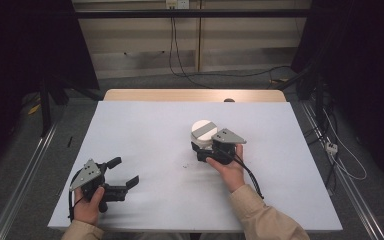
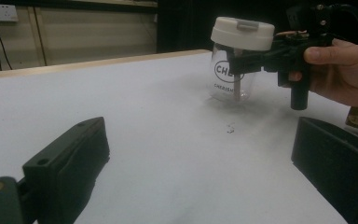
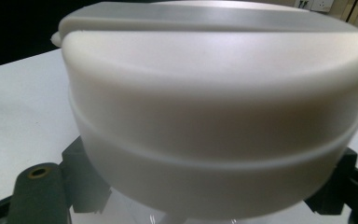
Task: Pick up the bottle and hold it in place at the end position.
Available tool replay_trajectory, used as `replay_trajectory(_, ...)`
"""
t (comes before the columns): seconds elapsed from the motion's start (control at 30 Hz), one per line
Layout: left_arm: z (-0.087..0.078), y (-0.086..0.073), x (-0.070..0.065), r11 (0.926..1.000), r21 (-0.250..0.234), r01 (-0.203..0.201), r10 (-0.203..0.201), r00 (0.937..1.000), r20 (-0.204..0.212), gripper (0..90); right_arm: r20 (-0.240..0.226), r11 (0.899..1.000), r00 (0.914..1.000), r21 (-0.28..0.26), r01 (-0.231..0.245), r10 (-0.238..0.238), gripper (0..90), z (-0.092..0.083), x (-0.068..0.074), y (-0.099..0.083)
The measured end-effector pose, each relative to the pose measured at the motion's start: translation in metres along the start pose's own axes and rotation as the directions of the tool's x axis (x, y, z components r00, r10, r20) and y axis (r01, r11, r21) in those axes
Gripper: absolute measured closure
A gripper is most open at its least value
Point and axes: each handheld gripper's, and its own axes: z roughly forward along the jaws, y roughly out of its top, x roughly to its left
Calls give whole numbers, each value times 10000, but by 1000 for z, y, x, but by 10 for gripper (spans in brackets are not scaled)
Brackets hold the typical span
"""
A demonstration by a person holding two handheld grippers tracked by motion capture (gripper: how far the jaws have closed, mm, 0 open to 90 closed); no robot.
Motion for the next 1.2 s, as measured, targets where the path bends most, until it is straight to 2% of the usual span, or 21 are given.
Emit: replay_trajectory(1.2,0,0,1,10000,-11,1,-1,10000,-15,36,-116,10000,9999,-94,1,-2,183,16,2,6)
